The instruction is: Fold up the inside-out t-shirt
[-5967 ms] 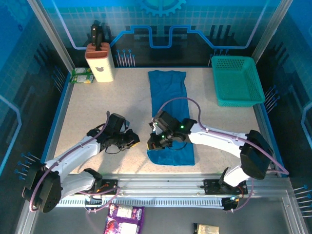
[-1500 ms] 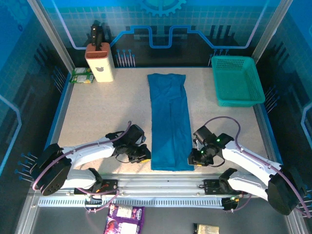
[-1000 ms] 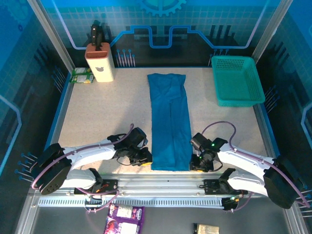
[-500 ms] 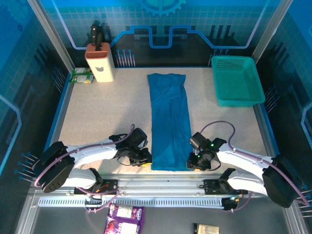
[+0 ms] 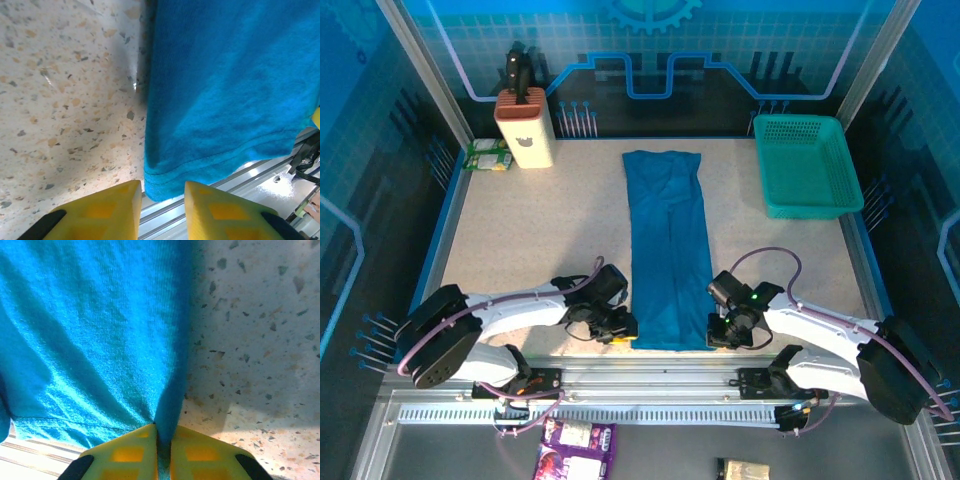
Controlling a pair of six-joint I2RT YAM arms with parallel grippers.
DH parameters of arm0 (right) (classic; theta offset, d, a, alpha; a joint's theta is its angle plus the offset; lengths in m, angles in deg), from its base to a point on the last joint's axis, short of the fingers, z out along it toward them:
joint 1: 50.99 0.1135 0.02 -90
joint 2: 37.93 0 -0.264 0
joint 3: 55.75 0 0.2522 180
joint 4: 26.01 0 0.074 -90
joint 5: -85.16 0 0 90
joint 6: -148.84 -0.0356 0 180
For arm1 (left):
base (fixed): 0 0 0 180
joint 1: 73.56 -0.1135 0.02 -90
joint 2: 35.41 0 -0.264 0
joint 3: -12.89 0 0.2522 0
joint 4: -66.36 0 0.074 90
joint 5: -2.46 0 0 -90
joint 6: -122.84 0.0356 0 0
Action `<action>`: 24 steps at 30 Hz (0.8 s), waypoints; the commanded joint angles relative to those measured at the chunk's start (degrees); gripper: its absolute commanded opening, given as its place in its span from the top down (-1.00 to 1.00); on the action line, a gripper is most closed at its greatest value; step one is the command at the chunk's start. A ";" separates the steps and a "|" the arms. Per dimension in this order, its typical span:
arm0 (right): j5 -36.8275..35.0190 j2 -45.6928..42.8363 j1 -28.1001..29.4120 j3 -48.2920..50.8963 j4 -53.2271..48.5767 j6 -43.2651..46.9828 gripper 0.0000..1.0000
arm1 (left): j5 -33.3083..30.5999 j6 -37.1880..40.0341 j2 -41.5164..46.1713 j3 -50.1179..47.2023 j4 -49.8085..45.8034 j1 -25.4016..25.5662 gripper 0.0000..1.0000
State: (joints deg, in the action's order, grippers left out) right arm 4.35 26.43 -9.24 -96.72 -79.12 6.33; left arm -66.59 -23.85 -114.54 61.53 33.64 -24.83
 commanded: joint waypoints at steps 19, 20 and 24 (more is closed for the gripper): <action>0.41 -0.97 0.61 0.61 -1.33 0.09 0.69 | -4.91 -2.70 -5.18 4.42 -6.21 4.58 0.39; 0.46 -1.05 0.61 0.53 -1.42 0.08 0.69 | -4.93 -3.04 -4.78 4.17 -6.15 4.53 0.38; 0.47 -1.26 0.60 0.75 -1.07 0.00 0.68 | -2.26 -3.76 -5.50 3.39 -2.28 4.54 0.38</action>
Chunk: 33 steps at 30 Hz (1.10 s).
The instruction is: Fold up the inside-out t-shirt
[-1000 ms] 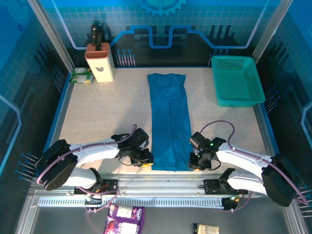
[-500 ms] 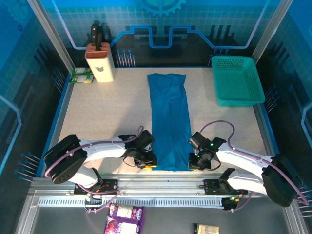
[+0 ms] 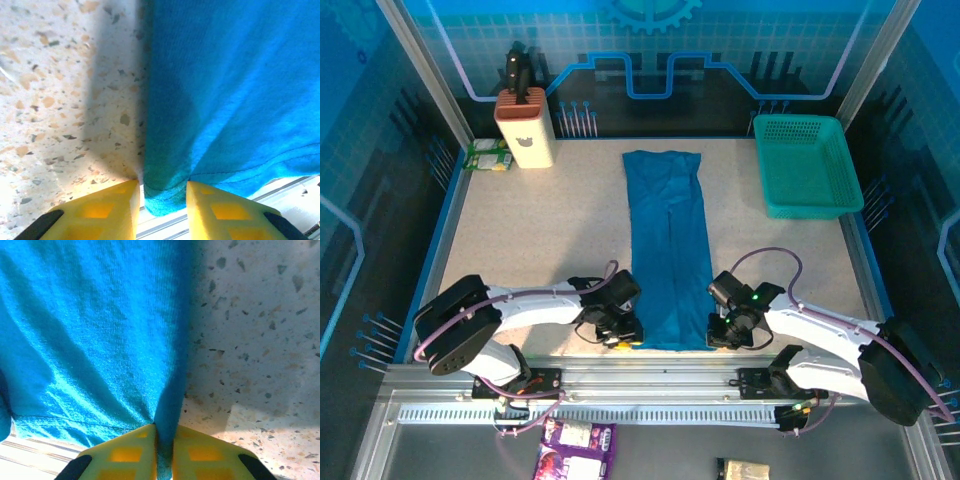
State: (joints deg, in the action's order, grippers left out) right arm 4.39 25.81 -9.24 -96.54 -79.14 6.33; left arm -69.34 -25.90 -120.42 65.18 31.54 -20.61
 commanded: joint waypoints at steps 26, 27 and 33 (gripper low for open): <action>2.35 -13.57 18.82 1.01 -7.71 -16.86 1.00 | 4.83 0.26 18.69 -3.37 -16.45 4.74 1.00; 2.52 -13.84 20.57 0.99 -7.73 -18.38 1.00 | 5.65 0.20 19.61 -3.54 -17.16 5.45 1.00; 1.09 -13.87 31.58 -6.75 -14.86 -24.48 1.00 | 11.03 0.08 23.57 -1.31 -21.10 10.56 1.00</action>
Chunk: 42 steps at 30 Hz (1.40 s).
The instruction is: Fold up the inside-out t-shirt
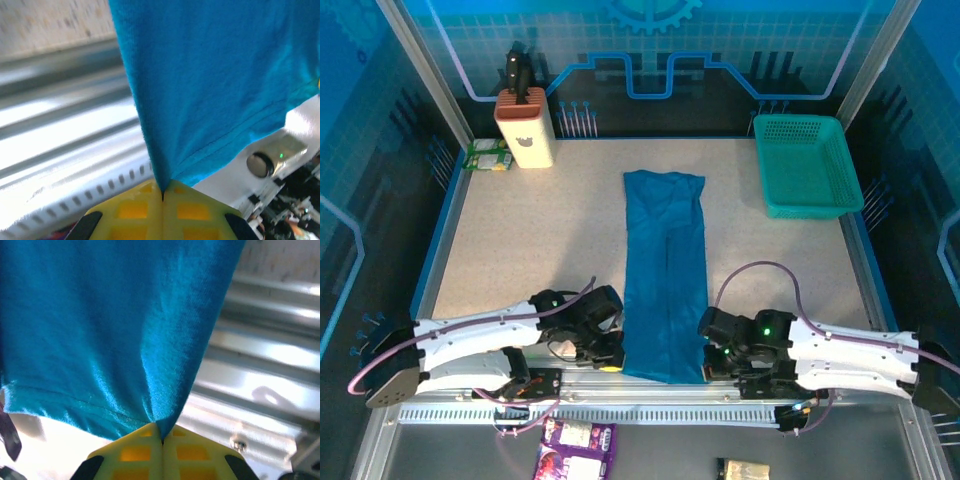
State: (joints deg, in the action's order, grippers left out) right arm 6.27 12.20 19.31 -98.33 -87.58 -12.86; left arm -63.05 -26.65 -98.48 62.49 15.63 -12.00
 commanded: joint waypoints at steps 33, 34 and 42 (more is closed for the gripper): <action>-5.24 32.80 -48.14 -47.37 4.22 41.51 1.00 | -30.47 39.74 -27.62 51.82 -7.44 -30.62 1.00; -4.76 34.39 -49.09 -48.73 4.91 42.09 1.00 | -30.33 40.39 -29.24 53.07 -6.25 -31.41 1.00; -1.52 48.34 -54.19 -61.64 7.46 45.36 1.00 | -26.24 44.97 -43.21 64.85 -4.55 -37.17 1.00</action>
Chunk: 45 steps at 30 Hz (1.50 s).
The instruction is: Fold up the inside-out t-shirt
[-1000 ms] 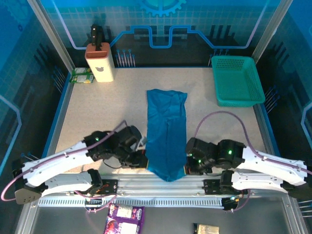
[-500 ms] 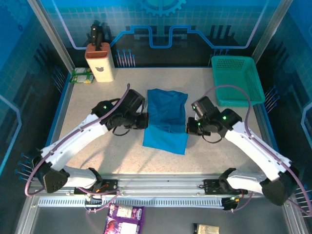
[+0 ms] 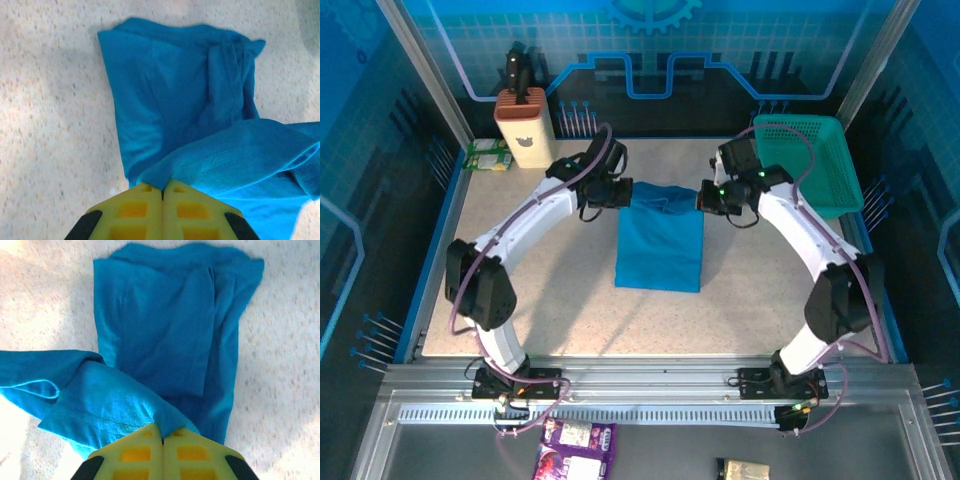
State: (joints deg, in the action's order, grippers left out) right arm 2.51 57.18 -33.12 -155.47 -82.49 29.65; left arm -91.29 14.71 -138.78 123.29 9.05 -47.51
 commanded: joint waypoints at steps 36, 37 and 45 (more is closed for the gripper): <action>9.98 11.31 11.51 6.15 12.43 -10.43 0.15 | 21.68 1.12 -44.96 40.64 1.24 -8.51 0.54; 10.60 11.45 12.42 7.66 13.62 -11.40 0.15 | 21.68 0.72 -46.06 41.26 1.24 -8.55 0.55; 11.07 14.11 10.37 16.08 18.41 -10.83 0.23 | 21.06 -4.61 -47.10 36.60 -0.86 -11.29 0.59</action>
State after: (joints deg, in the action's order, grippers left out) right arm 13.09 70.16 -20.01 -140.58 -66.88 18.81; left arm -70.92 12.85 -186.69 163.01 10.52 -57.11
